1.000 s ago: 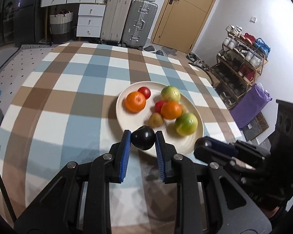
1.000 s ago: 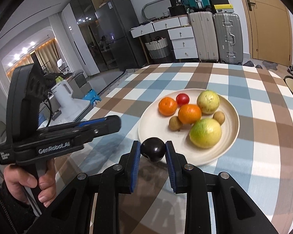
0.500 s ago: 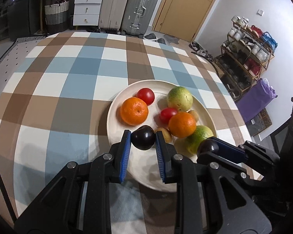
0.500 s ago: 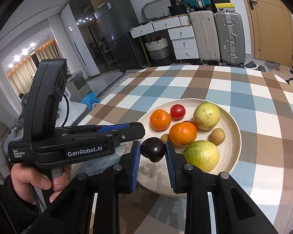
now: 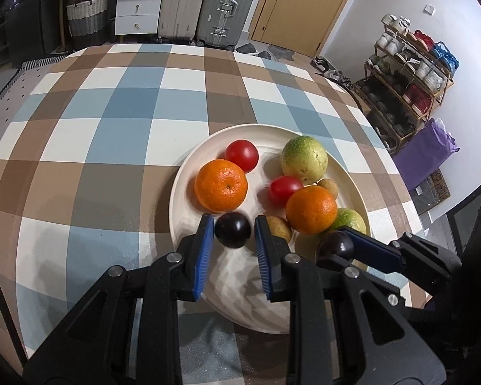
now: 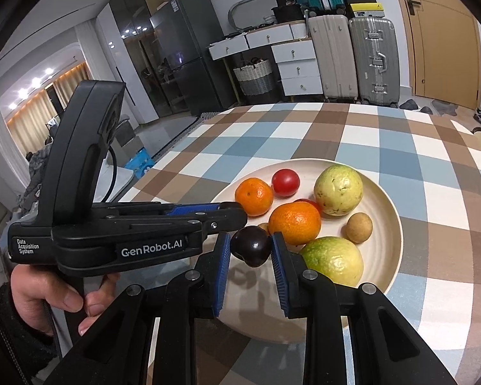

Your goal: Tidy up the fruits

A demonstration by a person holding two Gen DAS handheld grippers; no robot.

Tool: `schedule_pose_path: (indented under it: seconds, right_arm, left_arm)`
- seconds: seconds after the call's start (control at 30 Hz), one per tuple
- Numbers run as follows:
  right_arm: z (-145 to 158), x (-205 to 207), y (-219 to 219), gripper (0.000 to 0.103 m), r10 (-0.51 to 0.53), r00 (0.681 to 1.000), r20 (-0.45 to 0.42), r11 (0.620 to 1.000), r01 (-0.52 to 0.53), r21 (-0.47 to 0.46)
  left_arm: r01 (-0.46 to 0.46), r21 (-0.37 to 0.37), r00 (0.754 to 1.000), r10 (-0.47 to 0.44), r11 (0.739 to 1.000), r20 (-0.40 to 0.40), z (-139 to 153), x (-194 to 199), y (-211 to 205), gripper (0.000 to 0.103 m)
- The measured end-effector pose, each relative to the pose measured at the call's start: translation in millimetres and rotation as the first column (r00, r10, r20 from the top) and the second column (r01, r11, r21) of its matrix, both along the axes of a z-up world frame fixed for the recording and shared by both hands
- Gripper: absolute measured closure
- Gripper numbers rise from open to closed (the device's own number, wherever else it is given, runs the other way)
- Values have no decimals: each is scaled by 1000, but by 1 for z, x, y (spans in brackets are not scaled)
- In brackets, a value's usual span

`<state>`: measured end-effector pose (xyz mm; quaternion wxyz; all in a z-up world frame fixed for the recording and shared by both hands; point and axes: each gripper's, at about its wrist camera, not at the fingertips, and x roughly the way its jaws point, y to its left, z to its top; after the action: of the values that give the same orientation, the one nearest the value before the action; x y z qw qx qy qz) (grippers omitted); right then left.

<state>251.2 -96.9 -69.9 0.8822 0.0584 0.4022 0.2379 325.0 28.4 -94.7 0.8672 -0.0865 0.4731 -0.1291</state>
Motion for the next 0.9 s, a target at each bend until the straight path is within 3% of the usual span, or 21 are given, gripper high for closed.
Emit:
schedule_pose_path:
  seconds: [0.1,0.2,0.27,0.5,0.63,0.8,0.9]
  right_arm:
    - [-1,1,-1,75,-22,1000,2,1000,22,-14]
    - [4,-2,-5,68,-39,999,9,999,39,8]
    - [8,-5,-7,55,-51,998,31,999,51,7]
    - [27,-21,-16,52,-78,995,61,997,77,17]
    - [38,-40,-21,40,-92,991,92,996,92,4]
    - [49,-60,-30,40,-112,986,122,994,111,9]
    - [56,-72,-36,34,-135,981,137,991,134,16]
  left_arm:
    - [14,-8,1000,-14,1000,-5,1,0,0,81]
    - [-1,-8,1000,1,1000,9,7,-4,4,74]
    - [-2,-31,1000,3,1000,22,11,-9,7,69]
    - [-23,-23,998,24,999,52,24,-36,14,65]
    - [-33,-22,996,34,999,83,34,-58,20,64]
    - [-52,-7,988,53,999,142,50,-88,26,64]
    - [-71,6,983,69,997,173,59,-105,29,61]
